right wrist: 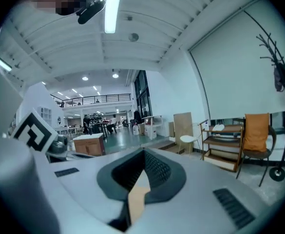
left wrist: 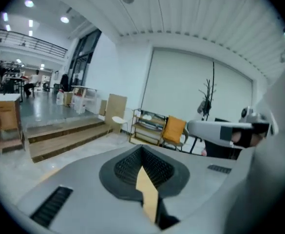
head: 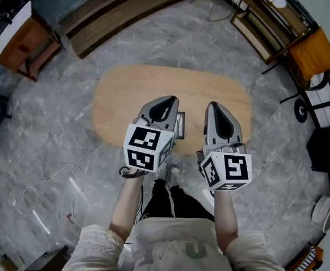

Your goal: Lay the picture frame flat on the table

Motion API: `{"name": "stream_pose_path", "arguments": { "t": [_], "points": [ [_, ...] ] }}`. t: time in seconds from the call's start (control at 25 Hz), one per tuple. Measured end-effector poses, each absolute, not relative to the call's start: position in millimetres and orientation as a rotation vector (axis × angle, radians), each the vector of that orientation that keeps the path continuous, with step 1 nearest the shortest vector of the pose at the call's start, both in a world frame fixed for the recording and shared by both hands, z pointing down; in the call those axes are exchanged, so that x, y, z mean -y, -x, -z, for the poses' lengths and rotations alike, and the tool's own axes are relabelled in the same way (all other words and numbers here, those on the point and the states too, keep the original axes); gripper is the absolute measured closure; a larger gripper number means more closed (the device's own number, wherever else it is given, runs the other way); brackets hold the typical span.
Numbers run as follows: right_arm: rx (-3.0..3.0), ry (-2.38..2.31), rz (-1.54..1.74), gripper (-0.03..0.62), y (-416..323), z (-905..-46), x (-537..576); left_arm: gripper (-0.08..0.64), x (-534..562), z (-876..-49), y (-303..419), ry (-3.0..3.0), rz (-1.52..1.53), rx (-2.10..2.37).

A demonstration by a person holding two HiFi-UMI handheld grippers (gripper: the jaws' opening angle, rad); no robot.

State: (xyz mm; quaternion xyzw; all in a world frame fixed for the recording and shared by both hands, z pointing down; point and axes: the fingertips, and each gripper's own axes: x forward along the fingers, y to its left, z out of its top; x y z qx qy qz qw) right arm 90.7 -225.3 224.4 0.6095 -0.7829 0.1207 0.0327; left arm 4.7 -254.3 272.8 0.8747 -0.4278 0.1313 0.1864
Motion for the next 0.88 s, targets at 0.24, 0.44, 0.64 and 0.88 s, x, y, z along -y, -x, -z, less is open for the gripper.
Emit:
{"name": "stream_pose_path", "arguments": {
  "t": [0.24, 0.44, 0.64, 0.88],
  "points": [
    [2.423, -1.913, -0.187, 0.586, -73.1, -123.3, 188.5, 0.551, 211.2, -147.1, 42.9, -2.407, -0.041, 1.452],
    [2.454, -1.891, -0.209, 0.586, -54.5, -107.1, 149.2, 0.551, 163.2, -105.4, 59.0, -2.441, 0.041, 1.573],
    [2.46, -1.838, -0.159, 0.586, -41.9, -111.6, 129.2, 0.551, 137.0, -87.2, 71.3, -2.498, 0.102, 1.632],
    [2.45, -1.825, -0.14, 0.586, -35.1, -120.7, 116.3, 0.551, 130.6, -85.3, 93.8, -2.505, 0.107, 1.696]
  ]
}}
